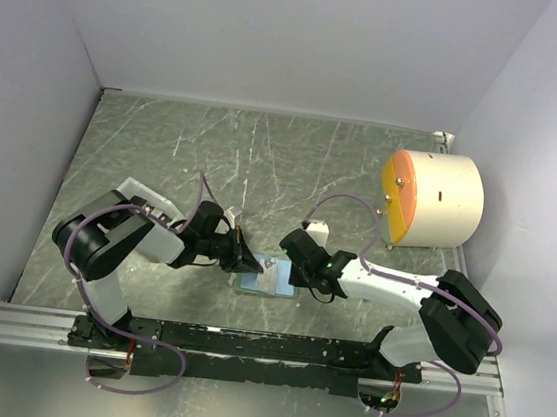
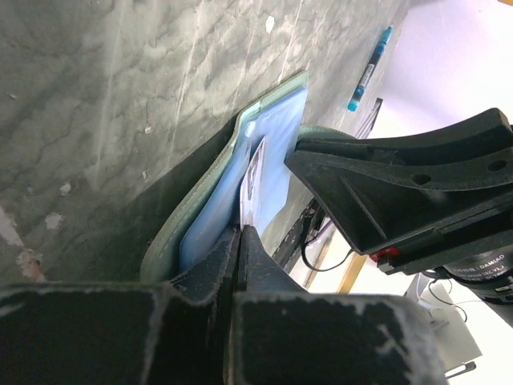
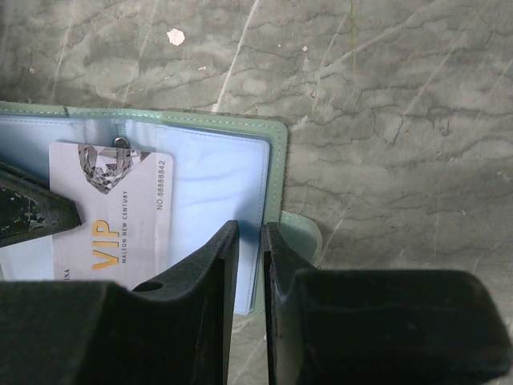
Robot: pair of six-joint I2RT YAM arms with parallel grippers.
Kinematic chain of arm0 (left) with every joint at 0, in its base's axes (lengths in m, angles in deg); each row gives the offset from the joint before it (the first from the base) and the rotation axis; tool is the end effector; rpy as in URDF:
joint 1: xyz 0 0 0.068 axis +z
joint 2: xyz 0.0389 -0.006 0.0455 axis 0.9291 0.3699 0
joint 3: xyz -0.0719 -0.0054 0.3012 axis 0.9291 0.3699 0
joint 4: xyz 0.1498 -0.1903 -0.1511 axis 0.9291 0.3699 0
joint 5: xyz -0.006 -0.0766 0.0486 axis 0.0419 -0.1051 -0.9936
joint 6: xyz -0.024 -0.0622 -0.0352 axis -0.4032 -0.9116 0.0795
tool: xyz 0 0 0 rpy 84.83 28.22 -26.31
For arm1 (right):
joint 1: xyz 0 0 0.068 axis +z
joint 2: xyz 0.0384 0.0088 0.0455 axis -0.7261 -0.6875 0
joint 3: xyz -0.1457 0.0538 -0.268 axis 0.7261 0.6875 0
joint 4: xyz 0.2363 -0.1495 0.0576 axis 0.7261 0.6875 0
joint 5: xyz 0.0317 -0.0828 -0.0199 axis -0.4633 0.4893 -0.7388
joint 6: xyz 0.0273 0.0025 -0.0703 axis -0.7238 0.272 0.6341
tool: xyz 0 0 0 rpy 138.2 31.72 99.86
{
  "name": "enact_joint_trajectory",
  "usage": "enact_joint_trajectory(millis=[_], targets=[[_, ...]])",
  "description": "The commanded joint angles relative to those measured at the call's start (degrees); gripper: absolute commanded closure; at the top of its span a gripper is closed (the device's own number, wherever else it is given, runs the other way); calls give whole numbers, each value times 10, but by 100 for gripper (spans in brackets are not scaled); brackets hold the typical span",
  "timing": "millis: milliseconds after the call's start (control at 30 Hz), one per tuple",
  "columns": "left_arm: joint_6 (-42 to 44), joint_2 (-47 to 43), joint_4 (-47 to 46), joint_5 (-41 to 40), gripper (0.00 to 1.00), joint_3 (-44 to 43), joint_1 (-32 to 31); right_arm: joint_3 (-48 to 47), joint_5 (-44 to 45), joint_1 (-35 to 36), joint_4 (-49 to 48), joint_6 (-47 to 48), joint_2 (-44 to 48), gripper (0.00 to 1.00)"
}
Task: Put the credit cards into the card holder
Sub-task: Insert the credit card into the card holder.
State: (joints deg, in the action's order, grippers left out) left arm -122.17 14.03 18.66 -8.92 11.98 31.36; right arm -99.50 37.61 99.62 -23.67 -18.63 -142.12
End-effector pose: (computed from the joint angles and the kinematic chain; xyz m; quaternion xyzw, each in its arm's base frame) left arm 0.2273 -0.2182 0.0960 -0.0754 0.8618 -0.4997 0.0423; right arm 0.1769 0.2028 0.1514 0.0014 0.9579 0.0950 0.2709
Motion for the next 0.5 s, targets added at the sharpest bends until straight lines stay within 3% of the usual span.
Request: enact_joint_trajectory(millis=[0, 467], targets=[[-3, 11, -24, -8, 93, 5, -7, 21, 17, -2, 7, 3, -11, 83], [14, 10, 2, -44, 93, -2, -7, 23, 16, -1, 7, 1, -7, 83]])
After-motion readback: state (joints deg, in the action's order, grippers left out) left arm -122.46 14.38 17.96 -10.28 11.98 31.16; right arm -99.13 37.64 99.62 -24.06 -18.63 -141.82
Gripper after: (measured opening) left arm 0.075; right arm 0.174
